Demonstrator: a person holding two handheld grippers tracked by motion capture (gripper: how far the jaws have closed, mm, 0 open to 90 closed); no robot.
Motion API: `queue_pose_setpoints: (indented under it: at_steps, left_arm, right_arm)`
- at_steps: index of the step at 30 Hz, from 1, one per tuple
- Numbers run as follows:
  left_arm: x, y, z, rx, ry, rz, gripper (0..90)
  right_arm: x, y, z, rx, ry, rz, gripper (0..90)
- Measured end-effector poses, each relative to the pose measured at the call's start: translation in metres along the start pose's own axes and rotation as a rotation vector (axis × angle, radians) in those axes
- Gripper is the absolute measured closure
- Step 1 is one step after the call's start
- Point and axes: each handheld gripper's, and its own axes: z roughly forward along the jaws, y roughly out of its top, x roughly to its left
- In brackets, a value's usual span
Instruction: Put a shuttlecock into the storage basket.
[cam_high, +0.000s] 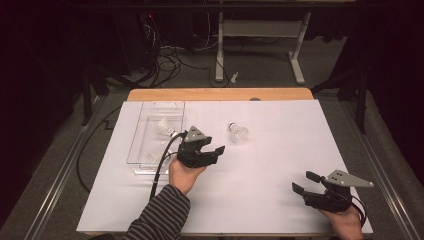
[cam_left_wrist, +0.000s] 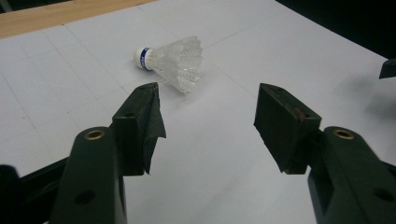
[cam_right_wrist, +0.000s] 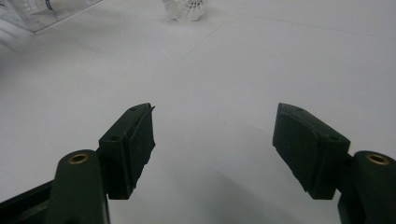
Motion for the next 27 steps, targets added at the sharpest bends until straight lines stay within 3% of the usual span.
queue_pose_setpoints:
  at_steps: [14,27]
  left_arm:
    - [0.001,0.014,0.016,-0.004,0.005,-0.003,42.2]
    - [0.004,0.034,0.034,0.053,0.017,-0.018,42.9]
  right_arm:
    - [0.0,0.0,0.0,0.0,0.002,-0.001,29.9]
    - [0.0,0.0,0.0,0.0,0.006,-0.001,29.9]
